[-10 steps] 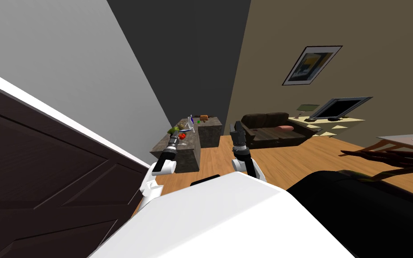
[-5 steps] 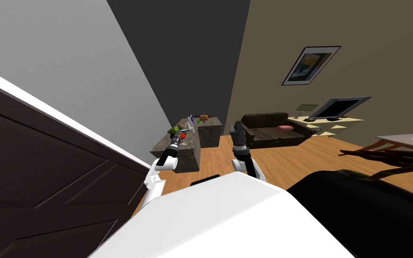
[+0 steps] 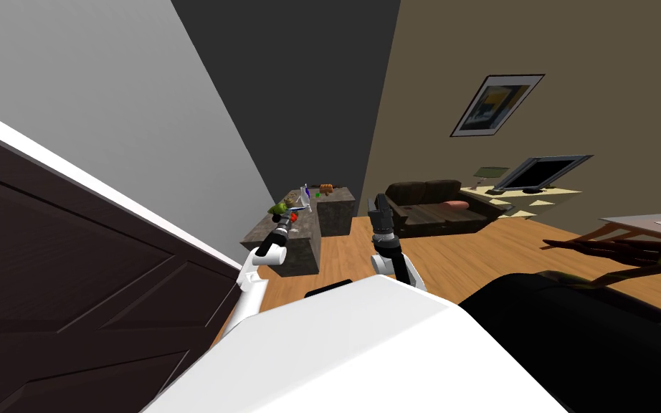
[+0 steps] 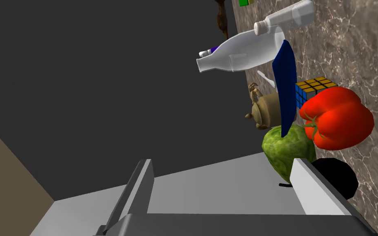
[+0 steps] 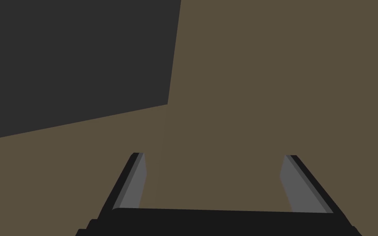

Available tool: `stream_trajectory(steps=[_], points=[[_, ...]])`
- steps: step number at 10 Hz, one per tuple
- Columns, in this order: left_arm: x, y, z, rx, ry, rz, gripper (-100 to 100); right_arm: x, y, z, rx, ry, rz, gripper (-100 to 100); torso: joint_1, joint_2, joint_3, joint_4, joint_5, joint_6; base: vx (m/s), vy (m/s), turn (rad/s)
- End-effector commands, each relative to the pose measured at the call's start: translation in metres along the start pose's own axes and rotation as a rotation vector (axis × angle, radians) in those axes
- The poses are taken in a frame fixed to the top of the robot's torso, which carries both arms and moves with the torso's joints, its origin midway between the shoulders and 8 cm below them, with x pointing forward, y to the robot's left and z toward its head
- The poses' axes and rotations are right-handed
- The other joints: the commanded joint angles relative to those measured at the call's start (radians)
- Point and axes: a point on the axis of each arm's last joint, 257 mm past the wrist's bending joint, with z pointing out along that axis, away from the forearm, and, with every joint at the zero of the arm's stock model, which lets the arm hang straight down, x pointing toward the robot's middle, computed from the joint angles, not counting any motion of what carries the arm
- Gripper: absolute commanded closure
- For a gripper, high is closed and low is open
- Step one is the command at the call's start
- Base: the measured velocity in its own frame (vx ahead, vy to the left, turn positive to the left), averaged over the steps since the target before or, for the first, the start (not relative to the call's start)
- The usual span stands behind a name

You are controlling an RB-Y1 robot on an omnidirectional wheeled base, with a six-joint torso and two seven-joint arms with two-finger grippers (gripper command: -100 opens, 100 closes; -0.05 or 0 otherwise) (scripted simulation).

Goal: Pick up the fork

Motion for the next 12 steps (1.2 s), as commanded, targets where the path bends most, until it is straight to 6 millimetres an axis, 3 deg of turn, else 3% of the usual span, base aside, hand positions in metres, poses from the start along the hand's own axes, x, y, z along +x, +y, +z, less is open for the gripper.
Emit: stream_trajectory(steps=[1, 5, 12], points=[[0.002, 0.010, 0.005, -0.046, 0.008, -0.001, -100, 0.000, 0.000, 0.000, 0.000, 0.000, 0.000, 0, 0.000, 0.000, 0.000, 0.000, 0.000, 0.000, 0.000, 0.000, 0.000], [0.010, 0.024, 0.024, -0.134, 0.033, -0.002, -100, 0.000, 0.000, 0.000, 0.000, 0.000, 0.000, 0, 0.000, 0.000, 0.000, 0.000, 0.000, 0.000, 0.001, 0.004, 0.005], [0.019, 0.057, 0.034, -0.295, 0.060, 0.003, -100, 0.000, 0.000, 0.000, 0.000, 0.000, 0.000, 0, 0.001, -0.001, -0.001, 0.000, 0.000, 0.000, 0.008, 0.007, 0.010]])
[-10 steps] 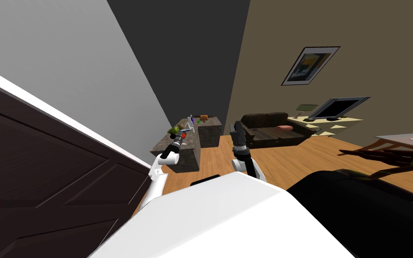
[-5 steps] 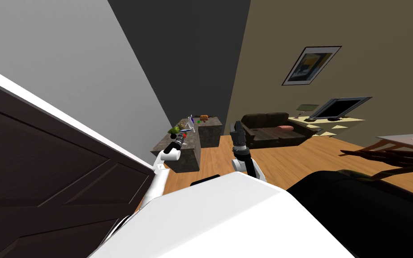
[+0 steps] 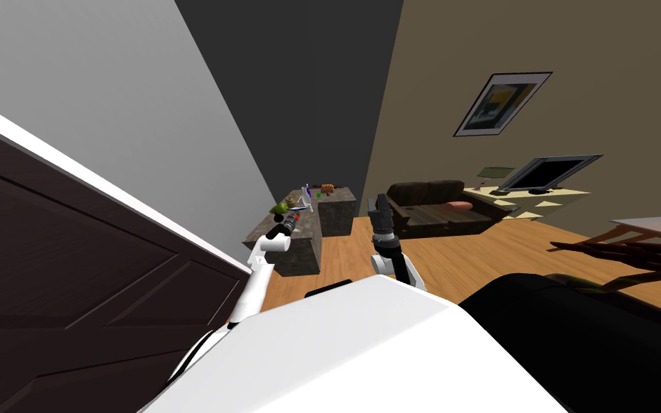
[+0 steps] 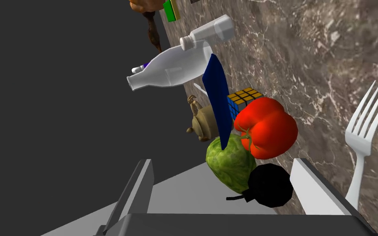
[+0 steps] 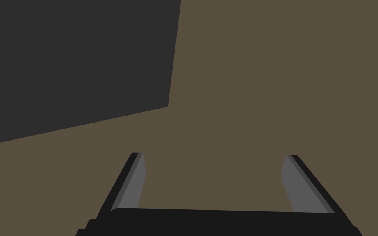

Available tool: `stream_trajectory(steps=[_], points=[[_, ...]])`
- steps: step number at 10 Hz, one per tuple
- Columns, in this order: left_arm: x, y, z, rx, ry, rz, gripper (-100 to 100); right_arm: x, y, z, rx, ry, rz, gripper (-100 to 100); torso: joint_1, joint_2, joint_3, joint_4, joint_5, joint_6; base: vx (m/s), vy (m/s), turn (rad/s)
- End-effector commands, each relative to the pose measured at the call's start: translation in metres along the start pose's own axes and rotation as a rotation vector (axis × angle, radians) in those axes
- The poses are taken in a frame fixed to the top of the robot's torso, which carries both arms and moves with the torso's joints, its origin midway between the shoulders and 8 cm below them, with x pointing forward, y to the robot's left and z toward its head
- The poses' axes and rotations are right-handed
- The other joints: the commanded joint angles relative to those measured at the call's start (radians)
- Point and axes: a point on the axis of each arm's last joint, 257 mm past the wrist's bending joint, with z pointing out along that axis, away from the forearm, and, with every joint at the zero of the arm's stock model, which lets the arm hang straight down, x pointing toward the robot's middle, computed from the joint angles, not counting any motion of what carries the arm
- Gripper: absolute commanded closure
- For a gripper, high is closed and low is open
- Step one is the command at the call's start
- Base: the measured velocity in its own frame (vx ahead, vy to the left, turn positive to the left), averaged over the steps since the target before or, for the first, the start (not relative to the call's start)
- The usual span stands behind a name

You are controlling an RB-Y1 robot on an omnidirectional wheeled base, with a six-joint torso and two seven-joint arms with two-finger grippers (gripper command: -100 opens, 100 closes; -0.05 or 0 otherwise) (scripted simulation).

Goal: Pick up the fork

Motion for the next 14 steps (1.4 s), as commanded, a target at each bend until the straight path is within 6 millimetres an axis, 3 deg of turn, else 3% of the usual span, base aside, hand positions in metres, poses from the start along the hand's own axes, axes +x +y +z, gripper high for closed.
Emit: stream_trajectory(steps=[1, 7, 14], points=[[0.003, 0.006, 0.008, -0.049, 0.009, 0.002, -100, 0.000, 0.000, 0.000, 0.000, 0.000, 0.000, 0, 0.000, 0.000, 0.000, 0.000, 0.000, 0.000, 0.013, 0.014, 0.041], [0.011, 0.034, 0.023, -0.225, 0.036, 0.009, -100, 0.000, 0.000, 0.000, 0.000, 0.000, 0.000, 0, 0.001, -0.001, -0.001, 0.000, 0.000, 0.000, 0.022, 0.015, 0.029], [0.022, 0.067, 0.026, -0.416, 0.063, 0.015, -100, 0.000, 0.000, 0.000, 0.000, 0.000, 0.000, 0, 0.001, -0.002, -0.001, 0.000, 0.000, 0.000, 0.036, 0.019, 0.037]])
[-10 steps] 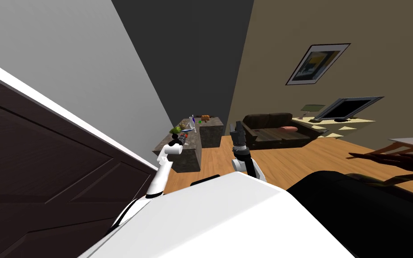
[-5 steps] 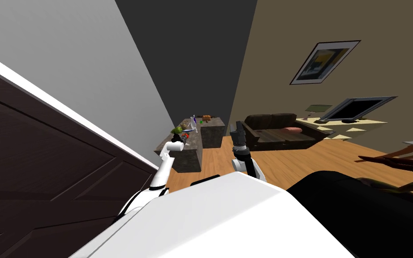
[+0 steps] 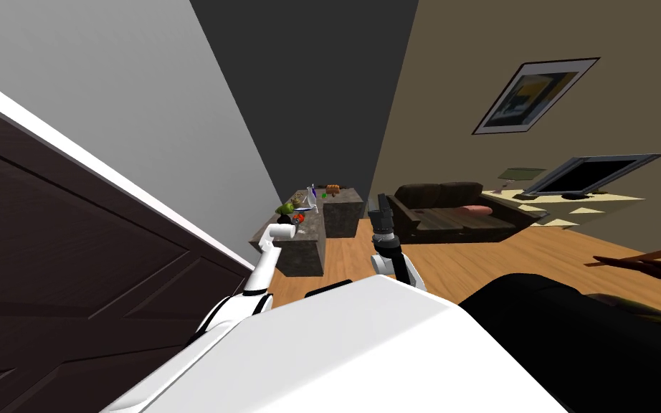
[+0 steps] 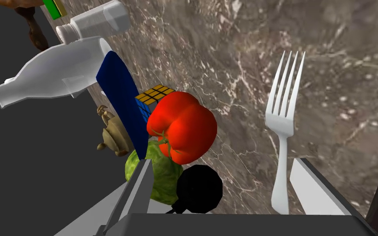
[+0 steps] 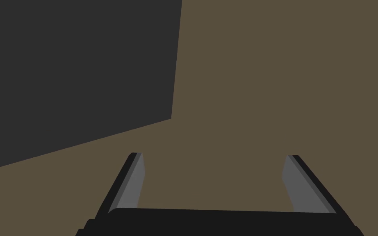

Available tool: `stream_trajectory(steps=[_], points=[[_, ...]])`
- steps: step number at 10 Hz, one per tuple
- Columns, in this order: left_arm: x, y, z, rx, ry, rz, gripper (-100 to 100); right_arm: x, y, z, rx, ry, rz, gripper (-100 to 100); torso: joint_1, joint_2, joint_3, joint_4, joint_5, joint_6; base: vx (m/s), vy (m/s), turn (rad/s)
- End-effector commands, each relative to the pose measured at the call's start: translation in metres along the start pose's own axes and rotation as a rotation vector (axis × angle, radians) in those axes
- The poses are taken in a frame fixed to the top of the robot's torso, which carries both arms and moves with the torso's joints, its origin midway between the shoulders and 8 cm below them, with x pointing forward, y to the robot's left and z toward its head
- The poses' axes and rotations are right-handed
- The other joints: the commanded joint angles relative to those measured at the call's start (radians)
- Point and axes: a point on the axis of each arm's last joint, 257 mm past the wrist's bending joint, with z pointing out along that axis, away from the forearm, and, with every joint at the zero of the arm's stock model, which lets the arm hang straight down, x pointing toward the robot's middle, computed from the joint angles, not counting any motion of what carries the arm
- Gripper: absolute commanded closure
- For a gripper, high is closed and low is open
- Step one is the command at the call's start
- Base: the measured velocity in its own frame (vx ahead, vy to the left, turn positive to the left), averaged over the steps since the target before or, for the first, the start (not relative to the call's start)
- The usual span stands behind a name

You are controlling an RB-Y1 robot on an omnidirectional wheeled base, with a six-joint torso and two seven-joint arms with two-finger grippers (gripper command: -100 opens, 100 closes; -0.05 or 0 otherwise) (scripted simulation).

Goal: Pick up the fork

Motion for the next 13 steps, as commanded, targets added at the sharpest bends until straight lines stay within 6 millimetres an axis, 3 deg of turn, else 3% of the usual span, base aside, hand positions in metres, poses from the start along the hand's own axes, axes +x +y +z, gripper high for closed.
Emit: stream_trajectory(steps=[1, 13], points=[[0.005, 0.007, 0.003, -0.056, 0.009, 0.002, -100, 0.000, 0.000, 0.000, 0.000, 0.000, 0.000, 0, 0.000, 0.000, 0.000, 0.000, 0.000, 0.000, 0.035, 0.028, 0.076], [0.035, 0.056, 0.004, -0.381, 0.071, 0.022, -100, 0.000, 0.000, 0.000, 0.000, 0.000, 0.000, 0, 0.000, 0.000, 0.000, 0.000, 0.000, 0.000, 0.048, 0.020, 0.051]])
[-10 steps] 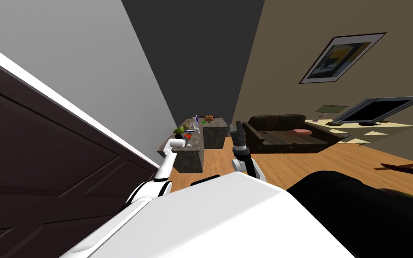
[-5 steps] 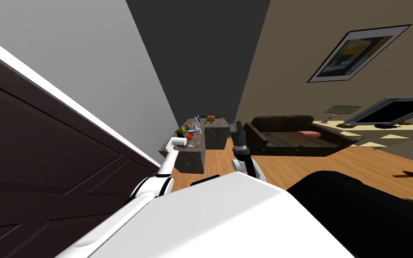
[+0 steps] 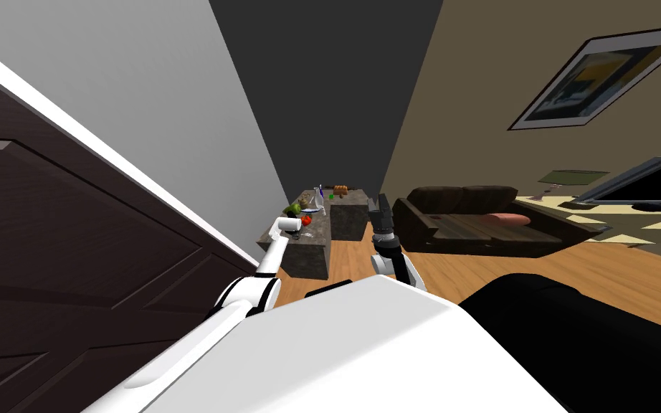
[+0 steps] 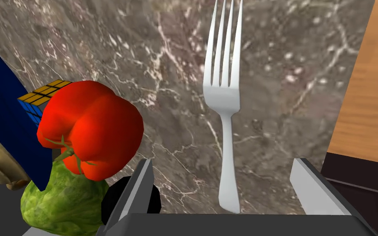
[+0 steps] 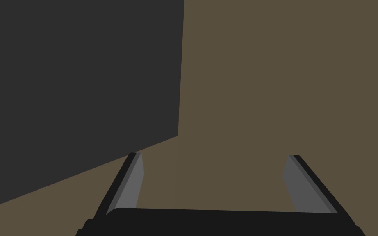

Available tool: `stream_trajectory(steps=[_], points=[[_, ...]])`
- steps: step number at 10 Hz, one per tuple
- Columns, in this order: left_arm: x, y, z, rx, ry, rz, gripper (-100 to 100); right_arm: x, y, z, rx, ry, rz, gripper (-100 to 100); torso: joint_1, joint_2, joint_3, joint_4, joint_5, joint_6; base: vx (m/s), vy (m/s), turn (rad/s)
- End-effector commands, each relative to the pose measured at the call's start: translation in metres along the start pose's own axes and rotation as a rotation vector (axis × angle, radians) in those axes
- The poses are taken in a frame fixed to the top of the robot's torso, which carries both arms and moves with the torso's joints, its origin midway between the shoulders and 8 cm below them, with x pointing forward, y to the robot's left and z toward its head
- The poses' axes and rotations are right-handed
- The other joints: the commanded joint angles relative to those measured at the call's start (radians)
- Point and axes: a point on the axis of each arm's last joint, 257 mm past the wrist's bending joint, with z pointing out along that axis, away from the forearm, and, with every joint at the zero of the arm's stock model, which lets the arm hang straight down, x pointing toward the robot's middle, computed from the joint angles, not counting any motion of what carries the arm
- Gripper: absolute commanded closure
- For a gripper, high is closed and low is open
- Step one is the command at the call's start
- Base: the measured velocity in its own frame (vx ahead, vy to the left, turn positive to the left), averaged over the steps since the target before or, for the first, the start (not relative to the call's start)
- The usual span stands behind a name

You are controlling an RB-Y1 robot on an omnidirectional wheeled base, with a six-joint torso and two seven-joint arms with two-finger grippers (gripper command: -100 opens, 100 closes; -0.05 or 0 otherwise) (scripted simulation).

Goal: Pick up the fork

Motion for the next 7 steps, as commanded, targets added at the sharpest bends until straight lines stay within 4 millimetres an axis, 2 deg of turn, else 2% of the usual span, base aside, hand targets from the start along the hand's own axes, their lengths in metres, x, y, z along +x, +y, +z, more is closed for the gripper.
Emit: stream_trajectory(steps=[1, 4, 5, 6, 7], points=[[0.005, 0.006, 0.001, -0.042, 0.009, 0.004, -100, 0.000, 0.000, 0.000, 0.000, 0.000, 0.000, 0, 0.000, 0.000, 0.000, 0.000, 0.000, 0.000, 0.056, 0.025, 0.058], [0.010, 0.010, 0.001, -0.067, 0.016, 0.008, -100, 0.000, 0.000, 0.000, 0.000, 0.000, 0.000, 0, 0.000, 0.000, 0.000, 0.000, 0.000, 0.000, 0.044, 0.019, 0.039], [0.010, 0.011, 0.001, -0.072, 0.017, 0.008, 0, 0.000, 0.000, 0.000, 0.000, 0.000, 0.000, 0, 0.000, 0.002, 0.001, 0.000, 0.000, 0.000, 0.000, 0.000, 0.000], [0.010, 0.015, 0.008, -0.072, 0.015, 0.006, -100, 0.000, 0.000, 0.000, 0.000, 0.000, 0.000, 0, -0.001, 0.003, 0.002, 0.001, 0.000, 0.000, 0.020, -0.002, -0.014], [0.010, 0.018, 0.012, -0.072, 0.014, 0.005, -100, 0.000, 0.000, 0.000, 0.000, 0.000, 0.000, 0, -0.001, 0.003, 0.002, 0.001, 0.000, 0.000, 0.031, -0.002, -0.020]])
